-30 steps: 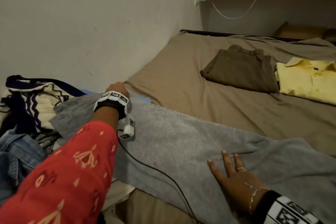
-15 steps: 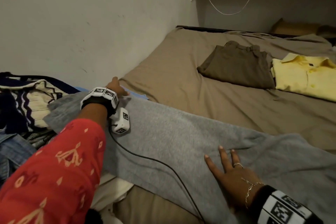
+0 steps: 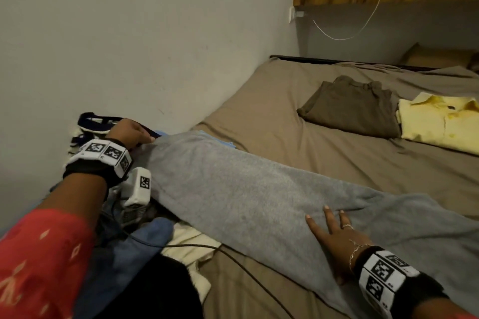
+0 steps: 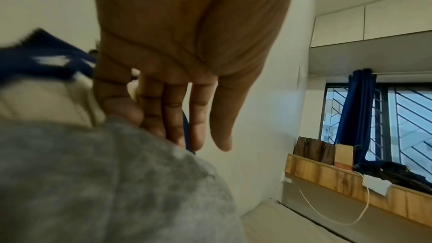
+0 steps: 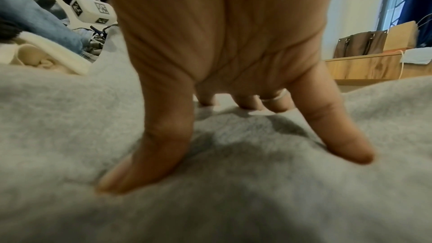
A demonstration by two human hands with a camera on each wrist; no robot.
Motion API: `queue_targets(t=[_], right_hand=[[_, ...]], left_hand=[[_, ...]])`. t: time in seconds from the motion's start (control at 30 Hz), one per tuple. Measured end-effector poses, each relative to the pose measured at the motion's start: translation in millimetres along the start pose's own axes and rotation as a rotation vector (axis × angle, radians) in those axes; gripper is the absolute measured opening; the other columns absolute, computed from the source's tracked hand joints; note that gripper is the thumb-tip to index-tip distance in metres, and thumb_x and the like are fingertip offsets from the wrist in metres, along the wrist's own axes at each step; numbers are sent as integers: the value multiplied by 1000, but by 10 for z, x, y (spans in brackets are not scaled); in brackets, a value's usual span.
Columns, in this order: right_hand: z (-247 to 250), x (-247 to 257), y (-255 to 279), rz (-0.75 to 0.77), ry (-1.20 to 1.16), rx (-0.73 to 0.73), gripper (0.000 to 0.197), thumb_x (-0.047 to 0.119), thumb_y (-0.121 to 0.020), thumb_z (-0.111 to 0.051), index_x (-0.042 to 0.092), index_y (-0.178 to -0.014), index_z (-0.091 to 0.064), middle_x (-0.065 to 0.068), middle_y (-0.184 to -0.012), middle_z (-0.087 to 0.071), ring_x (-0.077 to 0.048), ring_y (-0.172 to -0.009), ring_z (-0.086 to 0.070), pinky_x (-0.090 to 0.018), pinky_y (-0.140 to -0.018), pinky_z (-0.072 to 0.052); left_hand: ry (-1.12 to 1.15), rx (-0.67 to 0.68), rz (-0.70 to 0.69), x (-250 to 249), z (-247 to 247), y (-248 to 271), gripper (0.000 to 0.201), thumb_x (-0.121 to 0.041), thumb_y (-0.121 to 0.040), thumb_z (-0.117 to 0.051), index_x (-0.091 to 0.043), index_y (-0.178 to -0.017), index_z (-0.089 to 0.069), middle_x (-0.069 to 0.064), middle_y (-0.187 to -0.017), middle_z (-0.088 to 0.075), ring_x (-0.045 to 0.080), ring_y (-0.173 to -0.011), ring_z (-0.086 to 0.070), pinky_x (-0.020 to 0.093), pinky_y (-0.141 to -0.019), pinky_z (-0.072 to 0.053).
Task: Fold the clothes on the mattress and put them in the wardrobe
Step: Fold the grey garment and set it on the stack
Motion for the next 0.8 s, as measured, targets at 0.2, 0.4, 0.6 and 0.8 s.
queue_targets(t=[0.2,0.4,0.6,0.8], right_hand=[[177,108,183,-27,59,119,114,30,-75,-74,35,-145,16,-15,-152,24,-42,-141,8,-50,-111,-22],[1631,1144,91,326,-2,-309,46,27,-92,-51,20,-137,-41,-7,-137,-48,-24,-126,-45,-29,-101,-34],[2528,2578,-31,693,-275,-566,42,11,-92,-47,21,-132,-45,-13,-118,-60,-29,-107,-56,-34,-88,-43],[2590,3023,-346,701,-425,-611,22,15,-87,-56,14,-109,-52,-13,-99,-62,-33,-93,-58,-33,-73,-44]], left_hand=[[-33,36,34,104,36,188,15,-3,-77,-73,9,-74,-65,16,-67,-61,24,-56,-49,33,-64,-43],[178,95,76,169,21,279,39,-2,-88,-58,-6,-54,-40,7,-43,-43,12,-31,-40,13,-31,-34],[372,139,32,262,10,240,31,8,-89,-50,-12,-66,-45,-3,-41,-49,7,-32,-44,15,-35,-40],[416,149,-51,241,20,255,33,20,-83,-44,-12,-74,-46,7,-67,-48,12,-44,-50,19,-37,-46]])
Point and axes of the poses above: each hand's wrist, its own y-axis away from the middle knuckle, its own z-axis out of the back of the hand, x = y × z, the point moved 7 cm from there along -y, towards the middle knuckle
